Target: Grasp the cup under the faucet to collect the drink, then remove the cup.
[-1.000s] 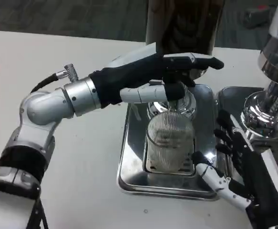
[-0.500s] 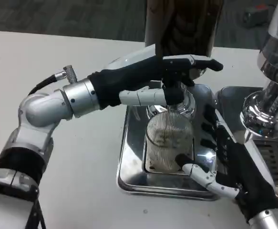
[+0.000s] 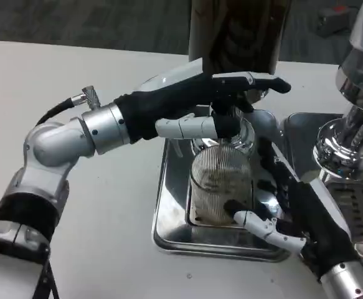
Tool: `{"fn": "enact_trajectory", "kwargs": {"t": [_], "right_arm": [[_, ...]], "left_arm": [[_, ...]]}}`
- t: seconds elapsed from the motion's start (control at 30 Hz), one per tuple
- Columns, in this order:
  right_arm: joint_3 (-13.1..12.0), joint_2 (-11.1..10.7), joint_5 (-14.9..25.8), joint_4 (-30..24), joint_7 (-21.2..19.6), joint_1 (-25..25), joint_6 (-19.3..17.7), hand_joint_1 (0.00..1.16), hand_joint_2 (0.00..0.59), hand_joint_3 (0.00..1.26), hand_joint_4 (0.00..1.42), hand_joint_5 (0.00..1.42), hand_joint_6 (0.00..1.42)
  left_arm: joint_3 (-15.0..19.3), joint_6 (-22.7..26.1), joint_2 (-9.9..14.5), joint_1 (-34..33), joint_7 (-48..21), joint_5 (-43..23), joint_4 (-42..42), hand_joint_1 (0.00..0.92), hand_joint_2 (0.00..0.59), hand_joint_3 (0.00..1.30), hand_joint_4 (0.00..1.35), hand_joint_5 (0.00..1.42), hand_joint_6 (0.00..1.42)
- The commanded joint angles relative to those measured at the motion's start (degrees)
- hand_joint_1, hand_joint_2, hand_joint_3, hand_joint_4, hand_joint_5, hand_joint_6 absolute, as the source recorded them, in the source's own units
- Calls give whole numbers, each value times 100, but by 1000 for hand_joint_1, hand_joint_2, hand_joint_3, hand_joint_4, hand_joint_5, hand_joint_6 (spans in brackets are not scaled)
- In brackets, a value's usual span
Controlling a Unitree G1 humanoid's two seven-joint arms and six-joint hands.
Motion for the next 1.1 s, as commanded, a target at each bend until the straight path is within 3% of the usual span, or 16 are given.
{"fn": "enact_trajectory", "kwargs": {"t": [0.03,1.1], "right_arm": [[-70,-6,90,185,68,-145,-11,787,219,0,0,0,118],[-90,75,220,674,173,-617,-129,759,232,0,0,0,113]], "left_arm": [[-173,250,174,330,-83,401,190,0,6,193,34,0,10],[-299,182,283,359,27,419,126,0,6,206,24,0,33]]}}
